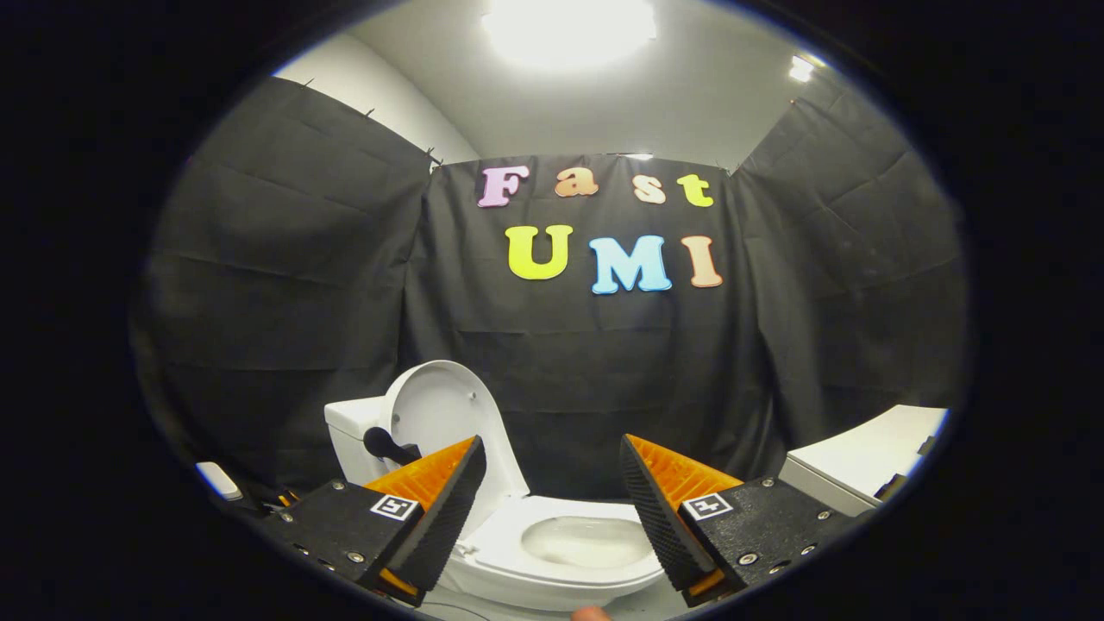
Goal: Open the toilet lid.
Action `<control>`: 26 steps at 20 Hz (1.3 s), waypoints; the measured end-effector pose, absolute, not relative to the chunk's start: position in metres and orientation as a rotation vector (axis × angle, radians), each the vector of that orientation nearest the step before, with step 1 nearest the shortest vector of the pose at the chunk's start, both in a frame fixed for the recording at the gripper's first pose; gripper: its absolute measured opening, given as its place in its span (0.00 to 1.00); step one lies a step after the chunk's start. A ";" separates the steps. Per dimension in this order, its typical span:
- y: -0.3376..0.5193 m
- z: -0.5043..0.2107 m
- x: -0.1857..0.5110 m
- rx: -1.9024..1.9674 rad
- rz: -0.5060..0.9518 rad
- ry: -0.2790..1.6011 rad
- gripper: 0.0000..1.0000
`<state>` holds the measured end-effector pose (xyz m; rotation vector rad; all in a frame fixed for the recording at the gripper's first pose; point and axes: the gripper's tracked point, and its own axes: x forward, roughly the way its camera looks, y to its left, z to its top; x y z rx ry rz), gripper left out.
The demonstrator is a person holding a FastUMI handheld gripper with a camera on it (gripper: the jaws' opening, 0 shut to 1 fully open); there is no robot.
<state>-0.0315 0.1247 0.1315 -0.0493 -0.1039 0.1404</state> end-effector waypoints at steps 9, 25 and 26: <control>0.082 0.113 -0.048 -0.045 0.107 -0.082 0.95; 0.066 0.090 -0.051 -0.045 0.101 -0.045 0.95; 0.066 0.090 -0.050 -0.044 0.101 -0.044 0.95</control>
